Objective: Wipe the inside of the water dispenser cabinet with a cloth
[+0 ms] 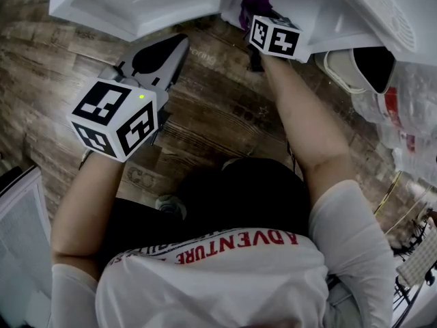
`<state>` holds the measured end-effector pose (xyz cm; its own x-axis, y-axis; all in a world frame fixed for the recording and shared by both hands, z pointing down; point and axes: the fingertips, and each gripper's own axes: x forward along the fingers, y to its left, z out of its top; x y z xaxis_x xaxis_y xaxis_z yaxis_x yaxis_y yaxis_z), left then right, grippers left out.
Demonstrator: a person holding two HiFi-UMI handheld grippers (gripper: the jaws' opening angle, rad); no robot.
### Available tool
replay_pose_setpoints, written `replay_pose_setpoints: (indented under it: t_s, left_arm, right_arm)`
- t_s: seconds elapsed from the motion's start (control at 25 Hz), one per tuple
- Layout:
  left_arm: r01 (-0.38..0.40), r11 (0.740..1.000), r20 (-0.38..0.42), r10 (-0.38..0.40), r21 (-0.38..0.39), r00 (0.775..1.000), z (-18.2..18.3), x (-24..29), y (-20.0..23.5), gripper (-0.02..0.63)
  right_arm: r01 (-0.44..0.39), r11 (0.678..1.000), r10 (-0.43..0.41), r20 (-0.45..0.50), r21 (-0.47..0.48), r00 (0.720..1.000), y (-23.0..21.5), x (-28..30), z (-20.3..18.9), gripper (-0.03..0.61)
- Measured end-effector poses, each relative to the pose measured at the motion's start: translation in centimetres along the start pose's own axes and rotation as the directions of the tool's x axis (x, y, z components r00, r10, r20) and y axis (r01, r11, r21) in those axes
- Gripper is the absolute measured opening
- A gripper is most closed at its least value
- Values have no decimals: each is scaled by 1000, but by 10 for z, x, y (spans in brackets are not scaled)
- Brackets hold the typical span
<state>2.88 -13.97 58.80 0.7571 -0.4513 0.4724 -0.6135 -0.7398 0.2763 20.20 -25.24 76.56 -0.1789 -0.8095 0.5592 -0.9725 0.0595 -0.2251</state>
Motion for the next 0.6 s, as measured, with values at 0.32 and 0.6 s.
replay_pose_setpoints:
  t_s: [0.32,0.6]
  left_arm:
    - [7,1000,-13,-7,-3,1000,-4,4,-1,28]
    - [29,1000,-24,-29,-2,999,-5,13,-7,28]
  right_arm:
    - [21,1000,-21,0,8,1000,-8,-4,-5,104]
    - [67,997,-67,-14,36,998,-30,-24,-21,104]
